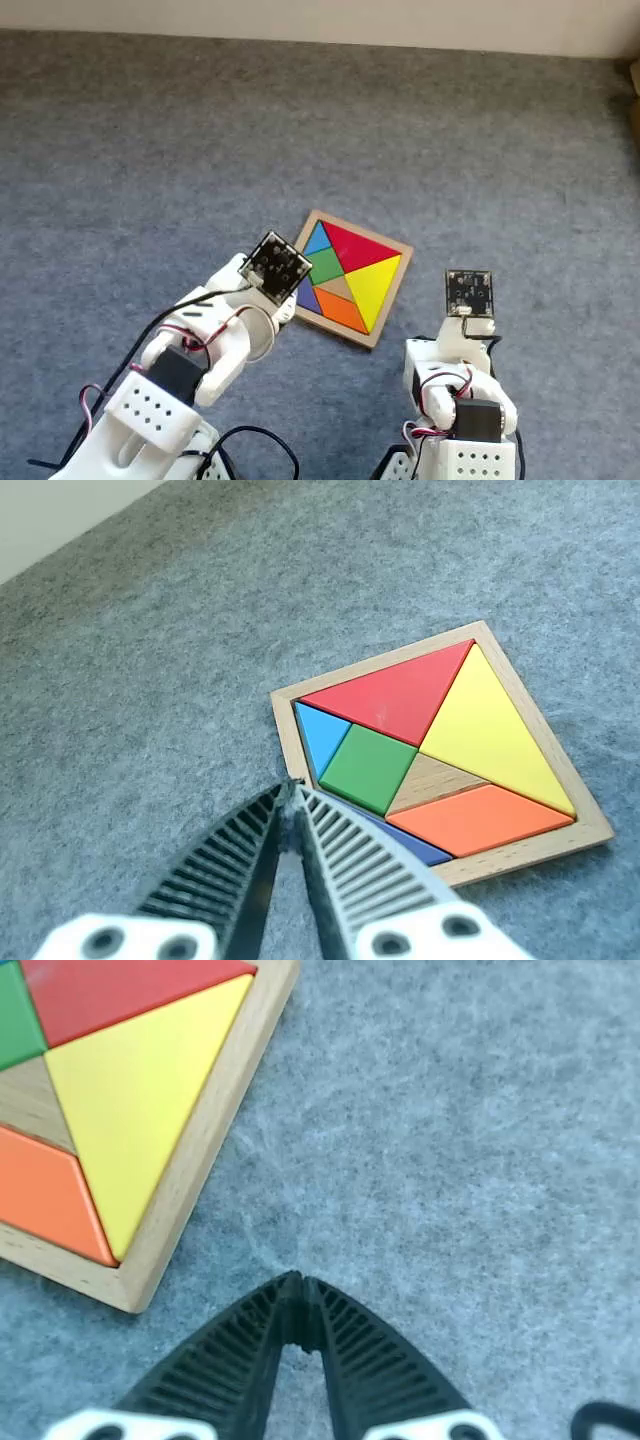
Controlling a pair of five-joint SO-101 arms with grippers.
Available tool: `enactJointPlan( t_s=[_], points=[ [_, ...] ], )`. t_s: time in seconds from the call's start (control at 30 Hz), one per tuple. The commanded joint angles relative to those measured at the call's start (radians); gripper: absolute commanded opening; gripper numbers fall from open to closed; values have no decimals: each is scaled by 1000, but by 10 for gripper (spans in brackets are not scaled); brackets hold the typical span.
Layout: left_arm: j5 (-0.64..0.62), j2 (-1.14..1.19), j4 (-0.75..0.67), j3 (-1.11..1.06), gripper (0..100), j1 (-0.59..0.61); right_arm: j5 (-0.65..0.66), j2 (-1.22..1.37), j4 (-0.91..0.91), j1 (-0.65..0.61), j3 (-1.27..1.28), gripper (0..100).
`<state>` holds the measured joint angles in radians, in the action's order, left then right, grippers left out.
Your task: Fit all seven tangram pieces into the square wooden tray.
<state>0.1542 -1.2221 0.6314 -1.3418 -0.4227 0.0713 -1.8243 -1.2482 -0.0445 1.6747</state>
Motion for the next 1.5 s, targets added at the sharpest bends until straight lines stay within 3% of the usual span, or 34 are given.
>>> enactJointPlan(
  t_s=[0.0, 0.3, 0.83, 1.1, 1.47],
  points=[
    [9, -91, -26, -25, 10, 15, 0, -25, -10, 13, 130, 5],
    [11, -309, -215, -225, 10, 15, 0, -25, -10, 13, 130, 5],
    [11, -598, -215, -354, 10, 16, 0, -25, -10, 15, 130, 5],
    [9, -604, -81, -354, 10, 220, 0, -25, -10, 13, 130, 5],
    [9, -604, 342, -354, 10, 496, 0, -25, -10, 15, 130, 5]
  ],
)
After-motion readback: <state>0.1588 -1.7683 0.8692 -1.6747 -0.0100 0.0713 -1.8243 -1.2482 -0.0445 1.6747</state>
